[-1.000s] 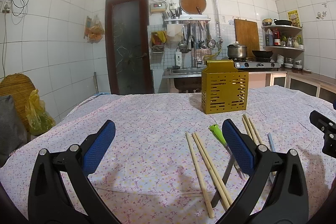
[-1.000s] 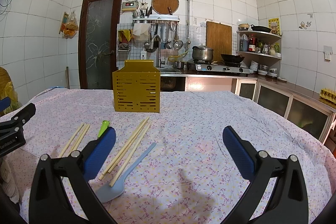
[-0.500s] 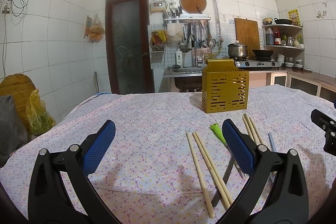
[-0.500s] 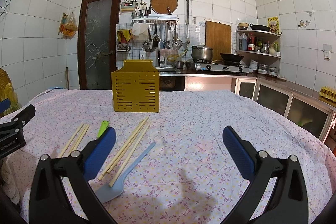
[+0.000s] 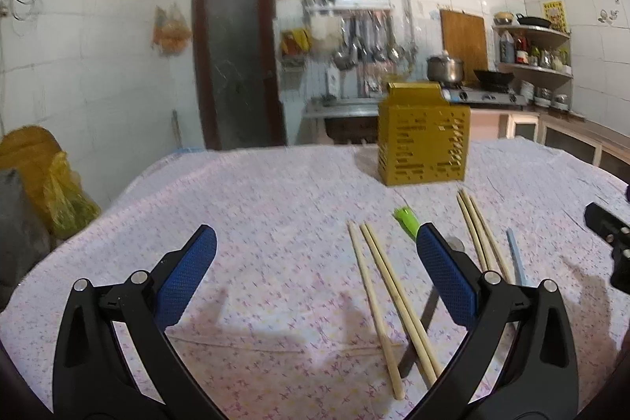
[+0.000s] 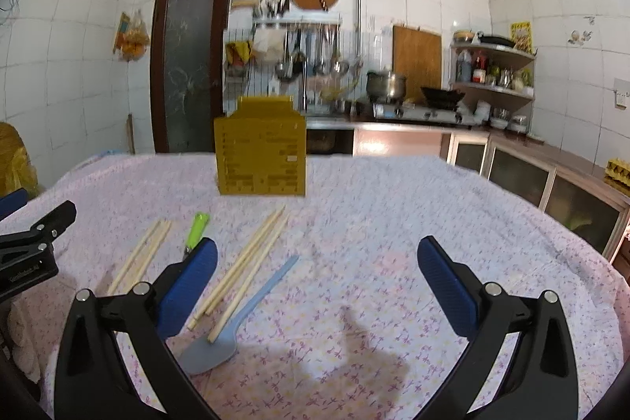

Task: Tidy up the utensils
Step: 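Grasp the blue spatula with the right tool while the left tool grasps a chopstick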

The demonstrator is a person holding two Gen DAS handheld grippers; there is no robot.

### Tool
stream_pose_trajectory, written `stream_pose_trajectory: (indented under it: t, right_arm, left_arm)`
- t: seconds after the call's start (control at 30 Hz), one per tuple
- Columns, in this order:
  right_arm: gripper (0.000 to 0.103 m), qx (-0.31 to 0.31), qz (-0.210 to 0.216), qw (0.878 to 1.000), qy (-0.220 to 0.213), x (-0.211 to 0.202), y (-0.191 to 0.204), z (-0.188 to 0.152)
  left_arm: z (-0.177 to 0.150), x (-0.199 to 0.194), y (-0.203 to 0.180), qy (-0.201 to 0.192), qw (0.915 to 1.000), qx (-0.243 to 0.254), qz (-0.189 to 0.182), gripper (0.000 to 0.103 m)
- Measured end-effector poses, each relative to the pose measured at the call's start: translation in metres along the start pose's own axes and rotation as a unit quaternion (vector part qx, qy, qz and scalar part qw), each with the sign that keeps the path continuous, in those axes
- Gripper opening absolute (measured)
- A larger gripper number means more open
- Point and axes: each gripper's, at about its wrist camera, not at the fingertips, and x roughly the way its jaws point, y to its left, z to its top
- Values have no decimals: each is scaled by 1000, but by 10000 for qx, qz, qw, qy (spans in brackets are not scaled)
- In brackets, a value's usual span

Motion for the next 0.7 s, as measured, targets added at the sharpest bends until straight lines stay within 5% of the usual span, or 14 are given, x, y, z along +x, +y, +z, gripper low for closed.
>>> stream_pose_trajectory:
  t: [0.27, 0.57, 0.7]
  right_arm:
    - [99, -131, 129, 9987, 472, 28, 5, 18]
    - [98, -42, -224, 9895, 1429, 97, 8, 27]
    - [84, 125, -201, 9811, 1921, 119, 6, 16]
  left_arm:
    - [17, 42, 8, 662, 9977, -4, -111, 98]
    - [33, 109, 3, 1599, 9869, 84, -212, 98]
    - [20, 140, -6, 2089, 9775, 182, -230, 98]
